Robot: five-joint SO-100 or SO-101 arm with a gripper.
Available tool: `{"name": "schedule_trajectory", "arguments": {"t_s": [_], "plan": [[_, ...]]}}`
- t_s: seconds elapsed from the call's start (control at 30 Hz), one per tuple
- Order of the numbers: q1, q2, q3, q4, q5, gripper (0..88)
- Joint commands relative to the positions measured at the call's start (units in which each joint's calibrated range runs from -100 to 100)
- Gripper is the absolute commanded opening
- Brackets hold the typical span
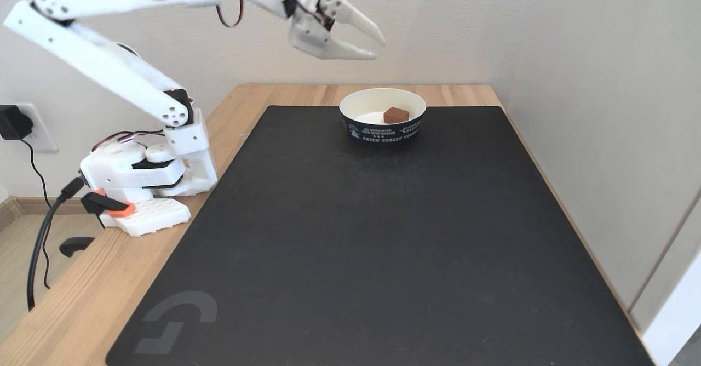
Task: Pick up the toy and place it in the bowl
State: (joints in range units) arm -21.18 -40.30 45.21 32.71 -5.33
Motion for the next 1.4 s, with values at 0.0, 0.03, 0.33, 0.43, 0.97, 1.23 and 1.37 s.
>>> {"name": "schedule_trajectory", "arguments": {"t_s": [0.0, 0.03, 0.33, 0.43, 0.97, 1.23, 1.37], "plan": [[11.5, -23.3, 22.7, 0.1, 0.1, 2.5], [13.4, -27.1, 27.5, -0.1, 0.1, 2.5], [19.3, -58.9, 53.7, 7.3, 0.1, 2.2], [19.5, -59.1, 54.3, 8.9, 0.2, 2.2], [20.0, -59.2, 54.3, 20.7, 4.0, 2.6], [20.1, -59.1, 54.3, 20.7, 3.8, 2.5], [20.1, -59.1, 54.3, 20.6, 3.8, 2.5]]}}
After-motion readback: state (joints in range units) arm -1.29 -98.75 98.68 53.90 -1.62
